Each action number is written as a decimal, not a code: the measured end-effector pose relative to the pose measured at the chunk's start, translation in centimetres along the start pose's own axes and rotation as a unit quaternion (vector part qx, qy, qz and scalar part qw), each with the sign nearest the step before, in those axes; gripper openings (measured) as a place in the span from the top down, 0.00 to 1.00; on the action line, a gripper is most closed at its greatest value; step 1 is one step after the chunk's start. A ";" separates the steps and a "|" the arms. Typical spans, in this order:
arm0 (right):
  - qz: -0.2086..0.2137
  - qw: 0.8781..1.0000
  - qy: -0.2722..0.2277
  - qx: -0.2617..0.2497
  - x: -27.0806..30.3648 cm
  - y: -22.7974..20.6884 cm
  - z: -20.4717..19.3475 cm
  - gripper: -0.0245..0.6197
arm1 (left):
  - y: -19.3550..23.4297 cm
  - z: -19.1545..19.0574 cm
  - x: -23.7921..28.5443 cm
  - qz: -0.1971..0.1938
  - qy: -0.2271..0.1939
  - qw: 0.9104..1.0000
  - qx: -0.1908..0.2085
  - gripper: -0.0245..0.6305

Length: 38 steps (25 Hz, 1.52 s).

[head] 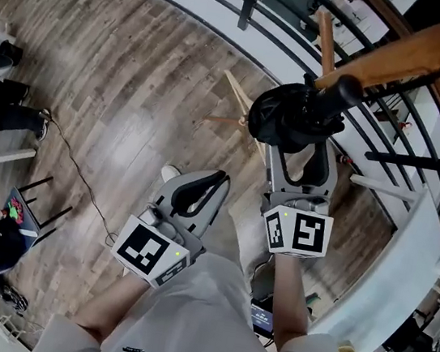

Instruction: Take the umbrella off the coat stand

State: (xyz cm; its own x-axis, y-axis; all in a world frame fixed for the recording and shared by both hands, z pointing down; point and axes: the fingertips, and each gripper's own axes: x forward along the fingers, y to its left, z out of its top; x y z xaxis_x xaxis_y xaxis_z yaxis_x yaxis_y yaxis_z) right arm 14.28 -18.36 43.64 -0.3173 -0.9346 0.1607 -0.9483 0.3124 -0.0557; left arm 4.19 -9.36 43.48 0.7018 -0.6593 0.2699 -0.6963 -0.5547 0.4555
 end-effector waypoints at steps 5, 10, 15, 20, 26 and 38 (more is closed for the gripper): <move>0.005 1.000 0.003 -0.004 1.9 0.1 0.0 0.41 | 0.7 -0.8 -0.5 0.004 0.007 1.000 -0.007 0.90; 0.002 1.000 0.001 -0.004 3.1 0.0 0.1 0.41 | 1.4 -0.8 -0.6 0.010 0.009 1.000 -0.009 0.90; -0.004 1.000 -0.004 -0.006 3.5 0.0 0.0 0.41 | 1.9 -0.5 -0.3 0.011 0.008 1.000 -0.008 0.90; -0.023 1.000 0.005 -0.016 3.6 -0.3 -0.4 0.42 | 1.8 -0.7 0.1 0.005 0.011 1.000 -0.010 0.90; -0.010 0.999 0.022 -0.022 3.5 0.0 -0.3 0.48 | 1.3 -0.4 0.1 0.000 0.010 1.000 -0.009 0.90; 0.026 0.999 0.042 0.003 2.7 1.1 -0.1 0.50 | 0.0 0.5 -0.1 -0.003 -0.001 1.000 -0.002 0.90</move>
State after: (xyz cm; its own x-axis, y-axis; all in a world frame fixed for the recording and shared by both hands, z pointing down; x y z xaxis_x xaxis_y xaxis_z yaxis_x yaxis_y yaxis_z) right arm 12.35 -20.46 44.11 -0.3659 -0.8992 0.2398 -0.9304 0.3592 -0.0725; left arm 4.02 -9.55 42.99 0.7051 -0.6572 0.2663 -0.6921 -0.5561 0.4601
